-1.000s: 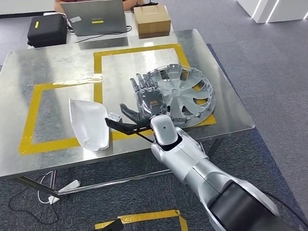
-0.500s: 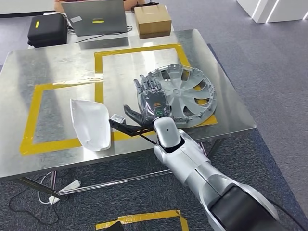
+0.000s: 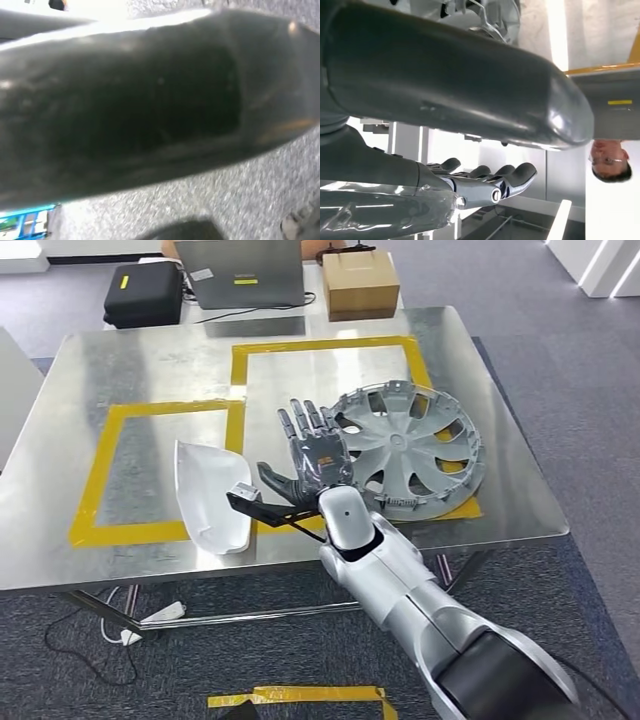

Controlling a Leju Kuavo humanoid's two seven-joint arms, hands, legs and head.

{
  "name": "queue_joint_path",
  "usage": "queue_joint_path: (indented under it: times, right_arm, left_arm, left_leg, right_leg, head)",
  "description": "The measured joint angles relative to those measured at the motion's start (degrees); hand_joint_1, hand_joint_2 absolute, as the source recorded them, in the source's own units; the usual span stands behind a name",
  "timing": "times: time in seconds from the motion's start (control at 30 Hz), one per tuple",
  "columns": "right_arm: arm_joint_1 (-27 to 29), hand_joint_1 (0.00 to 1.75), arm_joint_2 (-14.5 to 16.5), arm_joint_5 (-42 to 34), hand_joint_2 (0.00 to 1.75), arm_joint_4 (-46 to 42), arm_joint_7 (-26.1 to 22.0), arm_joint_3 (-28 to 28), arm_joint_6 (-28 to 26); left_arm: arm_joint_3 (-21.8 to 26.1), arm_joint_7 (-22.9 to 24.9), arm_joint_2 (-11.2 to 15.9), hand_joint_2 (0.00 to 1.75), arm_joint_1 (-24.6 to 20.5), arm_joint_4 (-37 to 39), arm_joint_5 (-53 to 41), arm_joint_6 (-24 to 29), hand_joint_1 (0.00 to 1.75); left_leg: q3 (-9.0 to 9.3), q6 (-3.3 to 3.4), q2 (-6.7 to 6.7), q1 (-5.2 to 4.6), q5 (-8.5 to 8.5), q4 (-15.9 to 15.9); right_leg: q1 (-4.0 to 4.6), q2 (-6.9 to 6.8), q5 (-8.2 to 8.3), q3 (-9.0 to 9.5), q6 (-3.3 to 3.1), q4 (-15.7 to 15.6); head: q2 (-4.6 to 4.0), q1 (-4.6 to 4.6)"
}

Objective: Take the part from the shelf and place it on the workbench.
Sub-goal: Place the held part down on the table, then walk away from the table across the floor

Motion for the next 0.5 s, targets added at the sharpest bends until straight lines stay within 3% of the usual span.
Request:
queue_joint_path:
  times: [0.03, 0.1, 0.17, 0.23, 0.27, 0.3, 0.37, 0.43, 0.5]
  right_arm:
    - [0.0, 0.00, 0.1, 0.3, 0.00, -0.3, 0.2, 0.1, 0.2]
    - [-0.1, 0.00, 0.4, 0.7, 0.00, -0.8, 0.5, 0.4, 0.6]
    - [0.0, 0.00, 0.5, 1.0, 0.00, -1.1, 1.0, 0.9, 1.1]
    - [0.3, 0.00, 0.5, 1.1, 0.00, -1.1, 1.5, 1.4, 1.5]
    - [0.4, 0.00, 0.5, 1.2, 0.00, -1.2, 1.7, 1.6, 1.6]
    - [0.4, 0.00, 0.5, 1.2, 0.00, -1.3, 1.7, 1.8, 1.7]
    - [0.3, 0.00, 0.5, 1.2, 0.00, -1.5, 1.8, 2.1, 1.8]
    - [0.1, 0.00, 0.5, 1.2, 0.00, -1.7, 1.8, 2.2, 1.8]
    - [0.0, 0.00, 0.6, 1.3, 0.00, -1.9, 1.8, 2.3, 1.8]
  left_arm:
    - [0.0, 0.0, 0.1, 0.00, 0.2, 0.0, 0.2, 0.0, 0.00]
    - [0.0, 0.0, 0.2, 0.00, 0.4, 0.0, 0.5, 0.1, 0.00]
    - [0.0, 0.0, 0.2, 0.00, 0.3, 0.0, 0.7, 0.2, 0.00]
    - [0.0, 0.0, 0.2, 0.00, 0.5, 0.0, 0.9, 0.3, 0.00]
    - [0.0, 0.0, 0.2, 0.00, 0.6, 0.0, 1.0, 0.3, 0.00]
    - [0.0, 0.0, 0.3, 0.00, 0.7, 0.0, 1.0, 0.3, 0.00]
    - [0.0, 0.0, 0.4, 0.00, 0.7, 0.0, 1.1, 0.3, 0.00]
    - [0.0, 0.0, 0.5, 0.00, 0.5, 0.0, 1.1, 0.3, 0.00]
    - [0.0, 0.0, 0.5, 0.00, 0.4, 0.0, 1.1, 0.3, 0.00]
  left_leg:
    - [-0.08, -0.38, 0.10, 0.01, -0.17, 0.1]
    - [-1.41, -1.10, 1.94, -0.07, -1.84, 2.9]
    - [-5.14, -1.78, 4.34, 0.17, -4.89, 9.9]
    - [-8.47, -2.26, 5.09, 0.51, -6.07, 15.6]
    - [-8.72, -2.39, 5.26, 0.63, -5.07, 15.6]
    - [-7.74, -2.42, 5.61, 0.70, -3.05, 13.2]
    - [-3.98, -2.22, 7.76, 0.42, 1.10, 5.6]
    - [-1.69, -1.49, 9.72, -0.12, 2.13, 0.9]
    - [-1.58, -0.57, 9.24, -0.36, 1.47, 0.3]
  right_leg:
    - [-0.07, -0.49, 0.02, 0.19, -0.22, -0.2]
    - [-0.39, -1.68, -0.01, 0.79, -0.82, -0.7]
    - [-0.36, -3.04, -0.28, 1.25, -1.31, -0.8]
    - [-0.30, -4.37, -0.64, 1.58, -1.42, -0.8]
    - [-0.30, -4.98, -0.84, 1.81, -1.37, -0.8]
    - [-0.31, -5.59, -1.09, 2.14, -1.26, -0.8]
    - [-0.12, -6.68, -1.71, 2.89, -0.78, -0.8]
    - [0.34, -7.74, -2.27, 3.30, -0.12, -0.7]
    - [0.60, -9.00, -2.66, 3.62, 0.47, -0.8]
  head:
    - [0.00, -0.06]
    - [0.00, -0.57]
    - [0.00, -1.05]
    - [0.00, -1.05]
    - [0.00, -1.05]
    - [0.00, -1.06]
    - [0.00, -1.10]
    - [0.00, -1.08]
    - [0.00, -0.97]
